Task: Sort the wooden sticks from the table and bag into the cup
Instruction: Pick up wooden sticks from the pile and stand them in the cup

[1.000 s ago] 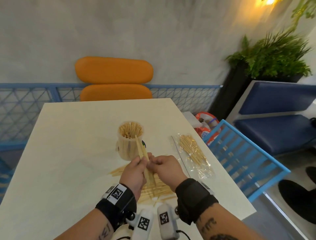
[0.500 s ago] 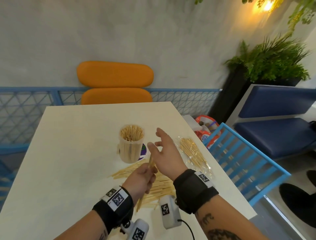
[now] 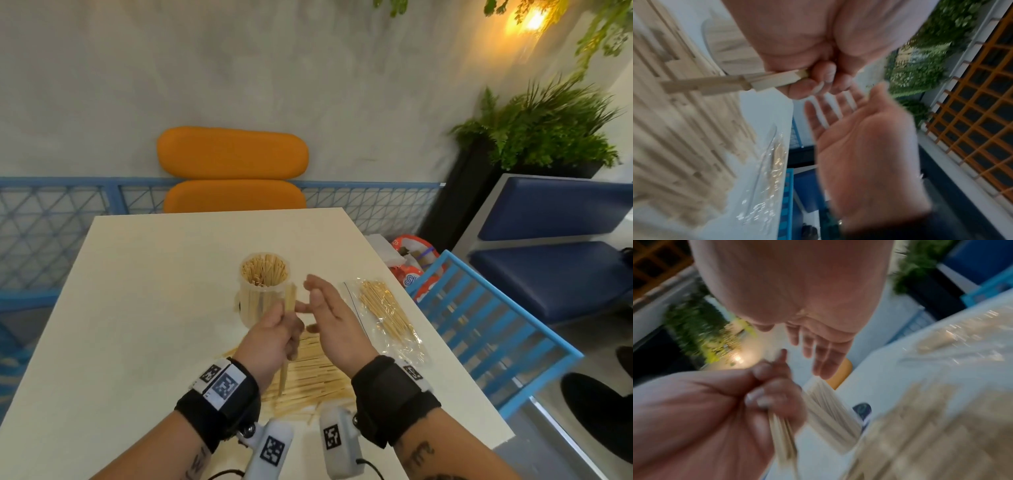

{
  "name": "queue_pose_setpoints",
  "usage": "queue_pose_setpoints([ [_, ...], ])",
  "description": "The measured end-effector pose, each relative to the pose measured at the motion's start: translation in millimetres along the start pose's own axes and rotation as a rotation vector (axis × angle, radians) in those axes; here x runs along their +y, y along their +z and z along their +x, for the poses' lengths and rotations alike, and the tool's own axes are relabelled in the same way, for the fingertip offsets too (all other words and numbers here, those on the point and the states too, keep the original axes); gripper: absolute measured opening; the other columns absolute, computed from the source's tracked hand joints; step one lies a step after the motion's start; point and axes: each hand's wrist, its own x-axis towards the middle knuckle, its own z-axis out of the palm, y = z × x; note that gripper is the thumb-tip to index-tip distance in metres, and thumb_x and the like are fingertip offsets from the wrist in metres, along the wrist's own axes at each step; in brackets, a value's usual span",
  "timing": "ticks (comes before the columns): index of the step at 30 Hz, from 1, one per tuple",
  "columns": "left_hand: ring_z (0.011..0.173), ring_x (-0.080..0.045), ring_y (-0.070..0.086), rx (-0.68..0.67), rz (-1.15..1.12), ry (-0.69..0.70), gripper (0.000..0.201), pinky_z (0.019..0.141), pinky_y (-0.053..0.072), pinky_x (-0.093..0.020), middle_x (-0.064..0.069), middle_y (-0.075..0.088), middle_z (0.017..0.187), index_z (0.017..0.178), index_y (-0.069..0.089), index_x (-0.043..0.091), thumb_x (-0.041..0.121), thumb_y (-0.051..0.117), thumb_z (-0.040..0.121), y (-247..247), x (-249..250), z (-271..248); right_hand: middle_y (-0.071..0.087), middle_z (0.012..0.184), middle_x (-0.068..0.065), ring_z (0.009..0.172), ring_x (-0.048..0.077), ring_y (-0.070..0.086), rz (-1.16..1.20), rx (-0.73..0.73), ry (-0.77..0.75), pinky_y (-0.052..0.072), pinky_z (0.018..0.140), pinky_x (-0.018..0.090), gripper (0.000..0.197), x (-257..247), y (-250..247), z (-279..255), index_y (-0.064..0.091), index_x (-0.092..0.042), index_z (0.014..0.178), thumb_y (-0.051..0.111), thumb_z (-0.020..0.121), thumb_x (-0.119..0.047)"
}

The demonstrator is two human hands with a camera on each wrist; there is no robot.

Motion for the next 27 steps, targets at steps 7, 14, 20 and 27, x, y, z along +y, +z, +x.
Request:
queue_pose_setpoints([
  [7, 0.058, -0.011, 0.049, 0.112, -0.239, 0.051, 0.023, 0.060, 0.034, -0.026, 0.006, 0.050, 0.066, 0.099, 0.054, 0.021, 0.017, 0.033, 0.109, 2, 21, 15, 0.065, 0.080, 0.006, 0.067, 0.021, 0.061, 0.314, -0.285, 0.330, 0.048, 0.064, 0.032, 0.045, 14, 20, -31, 0.059, -0.008, 0.111, 0.030, 0.109, -0.042],
  [14, 0.077, -0.018, 0.059, 0.107, -0.012, 0.070, 0.027, 0.050, 0.044, -0.021, 0.002, 0.052, 0.071, 0.120, 0.051, 0.031, 0.014, 0.036, 0.107, 10, 10, 17, 0.048, 0.059, -0.010, 0.047, 0.007, 0.035, 0.417, -0.178, 0.345, 0.023, 0.047, 0.022, 0.030, 9, 25, -30, 0.049, -0.015, 0.086, 0.036, 0.109, -0.030],
  [20, 0.066, -0.016, 0.064, 0.163, 0.156, 0.174, 0.062, 0.045, 0.048, -0.030, -0.001, 0.061, 0.083, 0.143, 0.013, 0.057, 0.013, 0.037, 0.107, -1, 16, 21, 0.040, 0.065, -0.004, 0.051, 0.009, 0.025, 0.449, -0.189, 0.392, 0.016, 0.048, 0.024, 0.028, 9, 26, -27, 0.050, -0.017, 0.088, 0.037, 0.109, -0.032],
  [27, 0.076, -0.023, 0.068, 0.175, 0.269, 0.226, 0.038, 0.066, 0.058, -0.029, 0.002, 0.067, 0.080, 0.132, 0.035, 0.049, 0.021, 0.037, 0.107, -5, 9, 20, 0.041, 0.065, -0.007, 0.051, 0.008, 0.029, 0.454, -0.183, 0.345, 0.022, 0.047, 0.021, 0.026, 7, 33, -23, 0.048, -0.019, 0.093, 0.036, 0.108, -0.036],
])
